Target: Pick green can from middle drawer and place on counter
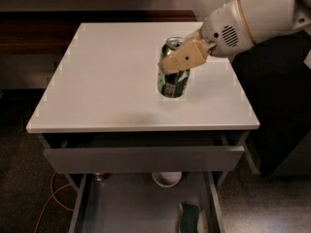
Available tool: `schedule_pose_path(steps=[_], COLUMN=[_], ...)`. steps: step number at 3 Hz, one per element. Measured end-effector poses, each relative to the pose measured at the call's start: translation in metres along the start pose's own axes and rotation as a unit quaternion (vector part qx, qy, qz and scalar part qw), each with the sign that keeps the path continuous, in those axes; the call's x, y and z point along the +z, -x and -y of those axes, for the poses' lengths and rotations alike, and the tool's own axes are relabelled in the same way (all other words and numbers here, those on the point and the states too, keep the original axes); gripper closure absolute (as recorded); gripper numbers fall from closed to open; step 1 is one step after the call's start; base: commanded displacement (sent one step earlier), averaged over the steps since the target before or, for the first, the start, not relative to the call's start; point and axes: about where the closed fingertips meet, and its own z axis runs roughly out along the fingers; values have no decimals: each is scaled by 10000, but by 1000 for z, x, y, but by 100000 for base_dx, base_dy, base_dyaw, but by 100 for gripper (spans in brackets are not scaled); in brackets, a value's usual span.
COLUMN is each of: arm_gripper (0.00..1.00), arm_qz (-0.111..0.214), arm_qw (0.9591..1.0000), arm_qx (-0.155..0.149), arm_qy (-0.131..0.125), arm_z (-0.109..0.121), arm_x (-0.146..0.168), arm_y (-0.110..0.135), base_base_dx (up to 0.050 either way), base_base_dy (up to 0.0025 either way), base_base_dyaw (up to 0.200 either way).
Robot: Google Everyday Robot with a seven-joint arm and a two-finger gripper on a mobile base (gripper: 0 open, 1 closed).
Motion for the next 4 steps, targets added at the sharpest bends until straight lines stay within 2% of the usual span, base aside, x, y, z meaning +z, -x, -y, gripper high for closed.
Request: schedule_pose_path(steps=[1,2,3,4], arm_gripper=[100,100,100,100], arm_qz=[-200,-189,-97,-101], arm_qw=[9996,9990,9987,9989], arm_qx=[170,340,375,295], arm_qy=[-61,-197,-326,-355], arm_z=[22,52,86,110], arm_x=[13,25,44,62], arm_y=[1,-2,-4,-6], base_base_dx=[0,0,0,0], base_base_dy=[0,0,0,0], base_base_dyaw=[0,0,0,0])
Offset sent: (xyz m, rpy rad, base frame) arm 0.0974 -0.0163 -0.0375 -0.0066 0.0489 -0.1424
